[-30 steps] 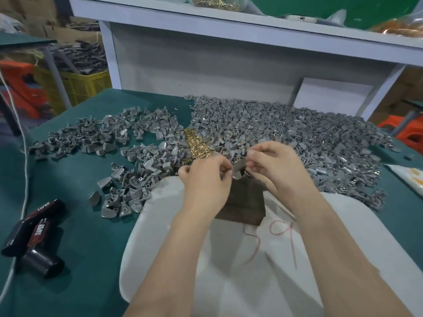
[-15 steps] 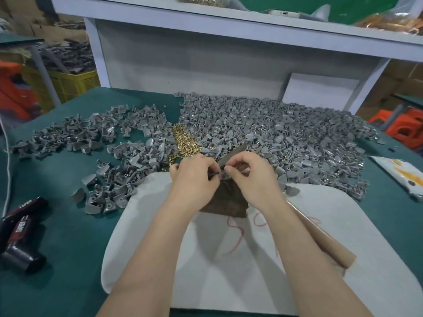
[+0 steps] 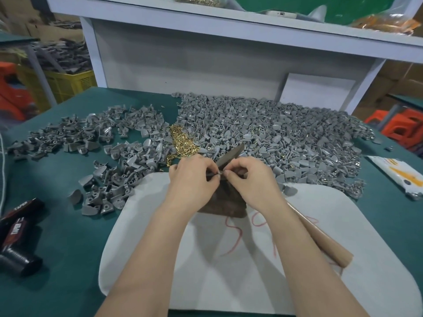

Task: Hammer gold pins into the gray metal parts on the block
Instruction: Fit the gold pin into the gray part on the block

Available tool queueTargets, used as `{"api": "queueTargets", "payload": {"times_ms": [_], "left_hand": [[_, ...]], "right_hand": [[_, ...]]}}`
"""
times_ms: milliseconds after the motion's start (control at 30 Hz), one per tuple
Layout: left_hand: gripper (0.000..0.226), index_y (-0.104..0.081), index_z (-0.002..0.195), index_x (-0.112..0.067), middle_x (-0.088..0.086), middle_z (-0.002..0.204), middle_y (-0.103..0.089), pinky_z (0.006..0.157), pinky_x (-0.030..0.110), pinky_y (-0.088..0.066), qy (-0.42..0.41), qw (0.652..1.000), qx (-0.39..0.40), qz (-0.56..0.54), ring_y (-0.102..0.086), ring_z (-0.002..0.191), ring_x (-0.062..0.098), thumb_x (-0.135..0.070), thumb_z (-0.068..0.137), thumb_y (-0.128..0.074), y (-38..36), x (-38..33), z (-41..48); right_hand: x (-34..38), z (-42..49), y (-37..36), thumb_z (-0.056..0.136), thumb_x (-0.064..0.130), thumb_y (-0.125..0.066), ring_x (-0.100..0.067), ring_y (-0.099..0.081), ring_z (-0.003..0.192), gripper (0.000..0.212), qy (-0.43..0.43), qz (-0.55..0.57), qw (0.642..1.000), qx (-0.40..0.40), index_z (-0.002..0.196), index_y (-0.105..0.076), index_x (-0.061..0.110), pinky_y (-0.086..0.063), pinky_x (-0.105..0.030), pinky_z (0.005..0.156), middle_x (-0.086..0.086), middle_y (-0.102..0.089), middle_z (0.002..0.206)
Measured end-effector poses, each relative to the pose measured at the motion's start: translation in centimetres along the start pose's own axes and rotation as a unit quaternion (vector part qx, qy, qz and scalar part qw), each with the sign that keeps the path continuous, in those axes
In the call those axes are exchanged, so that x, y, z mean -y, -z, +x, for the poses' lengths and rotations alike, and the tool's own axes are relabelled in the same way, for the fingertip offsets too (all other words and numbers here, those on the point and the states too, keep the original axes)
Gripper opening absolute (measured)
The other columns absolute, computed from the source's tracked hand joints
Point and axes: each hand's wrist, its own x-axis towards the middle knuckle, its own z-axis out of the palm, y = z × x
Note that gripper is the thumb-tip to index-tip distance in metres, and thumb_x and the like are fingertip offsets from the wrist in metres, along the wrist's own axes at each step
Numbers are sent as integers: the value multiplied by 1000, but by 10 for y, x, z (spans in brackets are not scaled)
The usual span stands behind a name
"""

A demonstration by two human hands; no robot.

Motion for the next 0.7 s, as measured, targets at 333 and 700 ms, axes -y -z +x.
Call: {"api": "queueTargets", "payload": {"times_ms": [333,700], "left_hand": [[6,-66,89,-29,-11,92,-50,95,41,-37,-1,1000,1,-11,-50,106,20,-33,86,-62,0,-1,0],[6,-67,91,-25,-5,100,-59,95,43,-40,-8,1000,-2,-22,-53,105,22,-25,87,-62,0,0,0]], "right_hand": [[0,-2,0,82,17,-70,-8,-56,77,14,25,1,1000,-18,74,-64,27,-41,-16,74,1,-59,88],[2,-2,-2,80,15,-68,3,-51,67,14,24,-4,1000,-21,74,-63,26,-39,-10,69,5,-57,84]]}}
